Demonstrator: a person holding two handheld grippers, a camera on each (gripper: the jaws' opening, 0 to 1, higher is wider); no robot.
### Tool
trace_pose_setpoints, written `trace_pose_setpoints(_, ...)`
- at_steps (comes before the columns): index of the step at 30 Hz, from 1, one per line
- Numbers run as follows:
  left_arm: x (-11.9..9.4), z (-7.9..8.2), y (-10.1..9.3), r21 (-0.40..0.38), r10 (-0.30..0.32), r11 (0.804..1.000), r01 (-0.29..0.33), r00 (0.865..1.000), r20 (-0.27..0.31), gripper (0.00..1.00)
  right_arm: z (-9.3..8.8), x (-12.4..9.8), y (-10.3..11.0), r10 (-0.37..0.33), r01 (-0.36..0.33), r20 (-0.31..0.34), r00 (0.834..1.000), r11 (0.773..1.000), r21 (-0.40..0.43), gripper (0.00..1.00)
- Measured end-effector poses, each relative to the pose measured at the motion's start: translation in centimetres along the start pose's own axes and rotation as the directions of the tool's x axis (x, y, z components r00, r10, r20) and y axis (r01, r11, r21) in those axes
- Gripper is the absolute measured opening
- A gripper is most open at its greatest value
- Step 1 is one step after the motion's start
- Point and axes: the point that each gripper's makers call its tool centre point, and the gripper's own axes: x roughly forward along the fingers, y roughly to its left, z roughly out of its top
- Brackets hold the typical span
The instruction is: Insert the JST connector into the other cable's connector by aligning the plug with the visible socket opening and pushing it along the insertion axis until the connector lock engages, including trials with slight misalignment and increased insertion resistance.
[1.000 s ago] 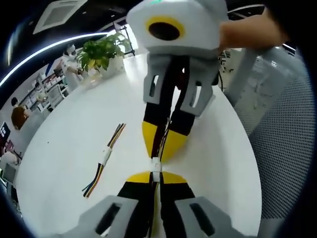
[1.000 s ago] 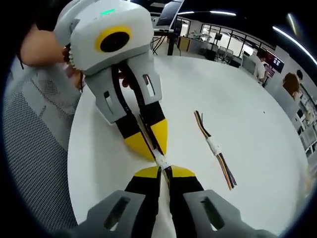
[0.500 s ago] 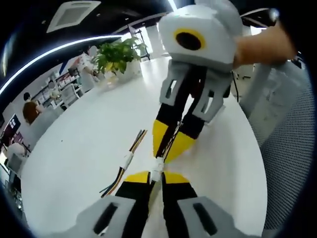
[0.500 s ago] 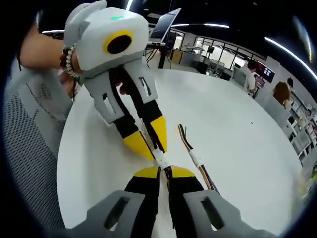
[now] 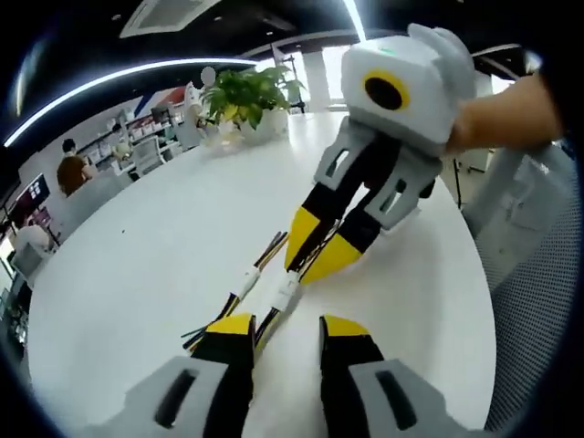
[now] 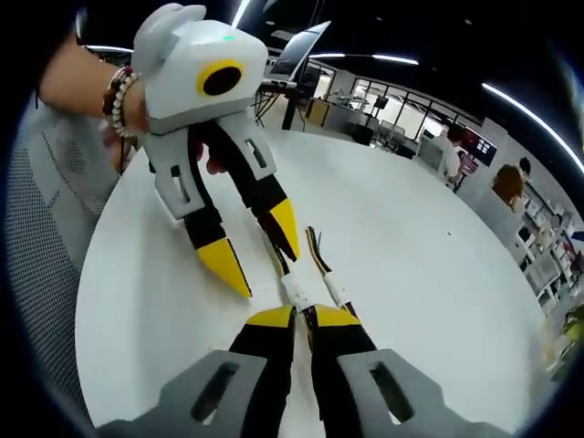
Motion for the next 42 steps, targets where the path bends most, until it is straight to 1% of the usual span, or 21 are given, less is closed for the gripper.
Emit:
trace_pose_setpoints(1,-0.1,-0.1,0.2,-0.022,0.004,1.0,-0.004,1.0,-0.002,0.22,0.0,0.0,0.0,0.003,-0.003,0.016,1.0,1.0,0.024,0.04)
trace_pose_setpoints(3,-0.2,0.0,0.5,-0.066,0.013,0.998,-0.011,1.0,0.018,0.22,0.0,0.1,-0.1,-0.001,-0.001,0.035,0.999,0.999,0.042,0.04)
trace_pose_setpoints(6,-0.3,-0.2,0.7,-0.086,0.017,0.996,-0.016,1.0,0.012,0.22,-0.2,0.4,0.0,0.0,-0.001,0.031,1.0,0.999,0.045,0.04)
trace_pose_setpoints(9,-0.4,-0.5,0.7,-0.102,0.019,0.995,-0.018,1.0,0.009,0.22,0.0,0.6,0.2,-0.001,0.001,0.034,0.999,1.0,-0.009,0.04)
trace_pose_setpoints(10,-0.4,-0.5,0.7,-0.106,0.017,0.994,-0.017,1.0,0.007,0.22,0.3,0.7,0.3,-0.002,0.002,0.045,0.999,1.0,-0.01,0.04)
trace_pose_setpoints(14,-0.4,-0.9,0.6,-0.11,0.014,0.994,-0.014,1.0,-0.003,0.23,0.5,1.1,0.3,-0.002,0.003,0.05,0.999,1.0,-0.016,0.04)
trace_pose_setpoints(19,-0.4,-0.9,0.5,-0.132,0.011,0.991,-0.011,1.0,0.004,0.24,-0.9,1.2,0.1,-0.01,0.01,0.007,1.0,1.0,0.003,0.05)
trace_pose_setpoints(20,-0.4,-1.0,0.5,-0.134,0.012,0.991,-0.011,1.0,0.002,0.24,-0.7,1.2,0.1,-0.012,0.012,0.017,1.0,1.0,0.004,0.05)
trace_pose_setpoints(27,-0.2,-1.6,0.2,-0.151,0.001,0.989,-0.004,1.0,-0.016,0.25,-0.5,1.3,0.3,-0.005,0.004,0.02,1.0,1.0,0.009,0.05)
trace_pose_setpoints(29,-0.2,-1.4,0.2,-0.165,-0.002,0.986,0.0,1.0,-0.008,0.25,-0.5,1.3,0.3,0.001,-0.002,0.019,1.0,1.0,0.026,0.05)
trace_pose_setpoints(33,-0.3,-1.0,0.2,-0.182,-0.001,0.983,0.002,1.0,0.006,0.25,-0.5,0.9,-0.1,-0.004,0.003,0.024,1.0,0.998,0.068,0.11)
trace_pose_setpoints(37,-0.5,-0.9,0.2,-0.196,-0.006,0.98,0.008,1.0,0.011,0.24,0.2,0.2,-0.6,-0.022,0.017,0.053,0.998,0.995,0.1,0.11)
trace_pose_setpoints(41,-0.9,-0.4,0.5,-0.217,0.003,0.976,0.004,1.0,0.029,0.24,0.6,-0.5,-1.1,-0.047,0.04,0.06,0.997,0.993,0.114,0.19)
trace_pose_setpoints(42,-1.1,-0.1,0.6,-0.236,0.006,0.972,0.003,0.999,0.037,0.24,0.8,-0.9,-1.5,-0.068,0.059,0.059,0.996,0.989,0.139,0.21)
